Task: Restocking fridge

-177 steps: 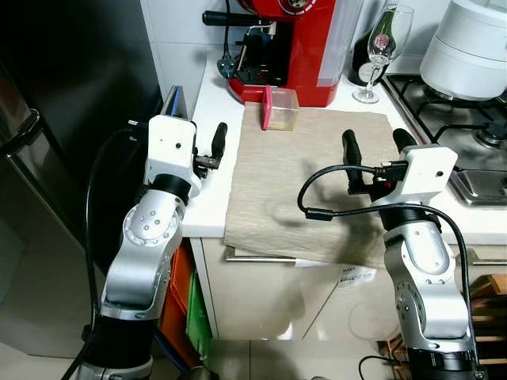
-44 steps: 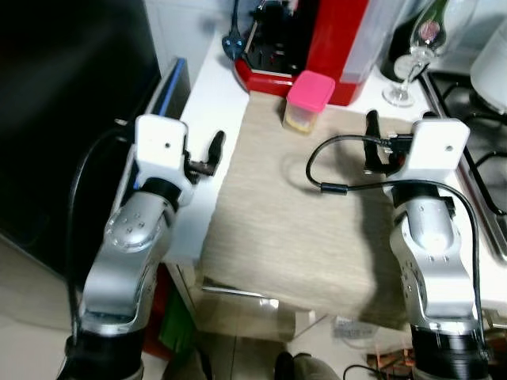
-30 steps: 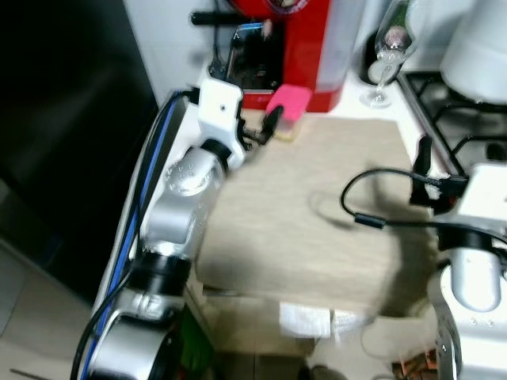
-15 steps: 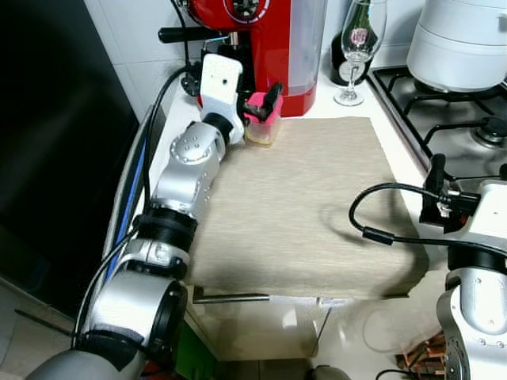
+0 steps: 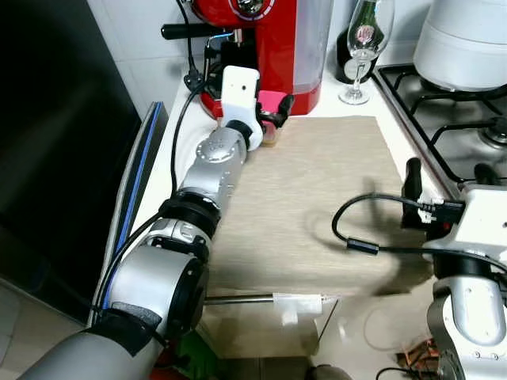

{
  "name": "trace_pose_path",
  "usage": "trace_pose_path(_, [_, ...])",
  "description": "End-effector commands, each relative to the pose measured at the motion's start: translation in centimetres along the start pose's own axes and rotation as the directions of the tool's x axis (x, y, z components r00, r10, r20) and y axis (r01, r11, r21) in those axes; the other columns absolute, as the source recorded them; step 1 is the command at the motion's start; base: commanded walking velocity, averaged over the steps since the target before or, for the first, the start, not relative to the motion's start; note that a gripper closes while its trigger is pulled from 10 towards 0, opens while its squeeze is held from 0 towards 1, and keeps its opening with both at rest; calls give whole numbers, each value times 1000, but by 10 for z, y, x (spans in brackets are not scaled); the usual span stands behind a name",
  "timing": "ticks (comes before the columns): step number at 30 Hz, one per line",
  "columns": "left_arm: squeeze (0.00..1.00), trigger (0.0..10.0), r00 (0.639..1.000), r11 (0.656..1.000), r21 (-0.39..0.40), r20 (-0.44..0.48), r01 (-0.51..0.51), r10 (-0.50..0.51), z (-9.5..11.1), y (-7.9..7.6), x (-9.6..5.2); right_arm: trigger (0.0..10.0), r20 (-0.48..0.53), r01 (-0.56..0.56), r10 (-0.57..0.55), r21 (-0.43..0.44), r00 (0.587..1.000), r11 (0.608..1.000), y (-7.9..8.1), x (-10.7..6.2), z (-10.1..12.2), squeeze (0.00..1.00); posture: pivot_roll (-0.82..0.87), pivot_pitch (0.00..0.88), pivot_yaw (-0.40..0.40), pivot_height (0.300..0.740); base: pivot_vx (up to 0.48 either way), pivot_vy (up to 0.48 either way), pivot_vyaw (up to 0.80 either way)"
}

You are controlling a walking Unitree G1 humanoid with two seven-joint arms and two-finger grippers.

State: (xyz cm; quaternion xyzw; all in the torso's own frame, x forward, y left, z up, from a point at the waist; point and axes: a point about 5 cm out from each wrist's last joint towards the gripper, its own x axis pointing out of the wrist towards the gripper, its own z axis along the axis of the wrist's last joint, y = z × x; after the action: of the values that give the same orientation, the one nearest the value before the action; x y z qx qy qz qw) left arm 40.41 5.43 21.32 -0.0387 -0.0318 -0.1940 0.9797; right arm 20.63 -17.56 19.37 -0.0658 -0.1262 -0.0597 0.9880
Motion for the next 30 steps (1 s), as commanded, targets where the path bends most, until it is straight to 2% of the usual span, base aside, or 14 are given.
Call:
trace_pose_path(1, [0,10000,999,999,8,-5,-33,33,1,2,1,10000,-15,-78,79,44,997,996,8,-4,3,0,-343,96,118,740,0,0,0])
trace_pose_path(9, [0,10000,998,998,5,-9,-67,67,-2,2,1,10000,-30,-159,161,53,986,986,4,-7,9,0,-354,110,101,740,0,0,0])
trace_pose_path(12, [0,10000,997,997,7,-10,-76,76,-3,2,2,10000,-39,-228,231,65,972,971,7,-3,10,0,-352,114,97,740,0,0,0])
trace_pose_path(22, [0,10000,997,997,14,-18,-78,78,-4,2,2,10000,-63,-315,323,115,944,942,11,7,10,0,-348,117,95,740,0,0,0])
trace_pose_path(24, [0,10000,997,997,18,-26,-69,70,-3,0,3,10000,-70,-358,369,128,927,925,14,10,10,0,-345,118,95,740,0,0,0])
trace_pose_path(30, [0,10000,999,999,18,-17,-49,49,2,-4,5,10000,-73,-376,386,120,920,919,11,14,11,0,-338,118,89,740,0,0,0])
